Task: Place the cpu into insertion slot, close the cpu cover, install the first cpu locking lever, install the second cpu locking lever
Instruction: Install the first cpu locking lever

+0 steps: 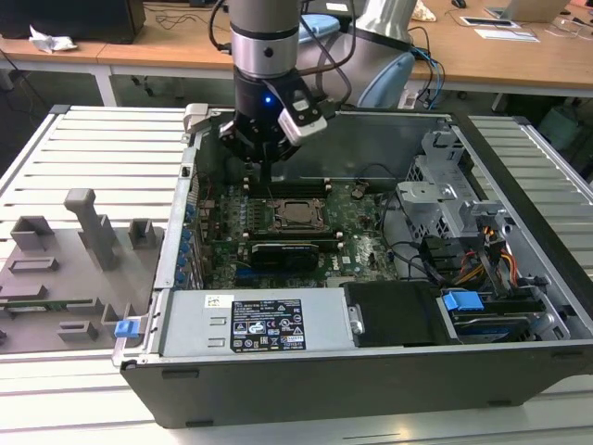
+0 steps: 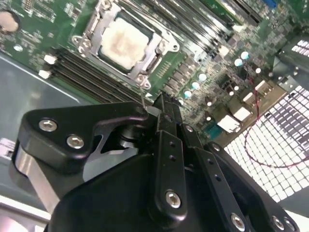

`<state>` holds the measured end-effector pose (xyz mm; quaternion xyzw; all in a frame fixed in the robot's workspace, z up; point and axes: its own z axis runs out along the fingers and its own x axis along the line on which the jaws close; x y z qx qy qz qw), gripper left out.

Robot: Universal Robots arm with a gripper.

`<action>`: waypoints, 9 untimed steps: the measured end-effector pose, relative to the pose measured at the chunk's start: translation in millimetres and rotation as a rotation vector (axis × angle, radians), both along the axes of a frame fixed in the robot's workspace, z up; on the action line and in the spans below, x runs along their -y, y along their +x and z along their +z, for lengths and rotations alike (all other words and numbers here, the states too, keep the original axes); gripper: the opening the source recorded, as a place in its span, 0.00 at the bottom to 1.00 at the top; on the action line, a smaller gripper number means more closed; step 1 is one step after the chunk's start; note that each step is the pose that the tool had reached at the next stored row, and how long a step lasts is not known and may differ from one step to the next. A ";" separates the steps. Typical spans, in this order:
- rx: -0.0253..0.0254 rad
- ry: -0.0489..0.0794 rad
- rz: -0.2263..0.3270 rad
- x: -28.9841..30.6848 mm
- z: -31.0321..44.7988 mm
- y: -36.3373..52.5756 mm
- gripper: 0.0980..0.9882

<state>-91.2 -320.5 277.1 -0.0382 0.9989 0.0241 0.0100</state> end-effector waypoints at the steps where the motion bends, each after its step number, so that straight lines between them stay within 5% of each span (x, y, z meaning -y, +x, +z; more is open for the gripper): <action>1: 0.0001 0.000 0.000 -0.8 -2.8 -4.3 0.01; 6: 0.0001 0.000 0.000 -12.0 -8.2 -10.1 0.01; 9: 0.0001 0.000 0.000 -12.9 -11.4 -12.9 0.01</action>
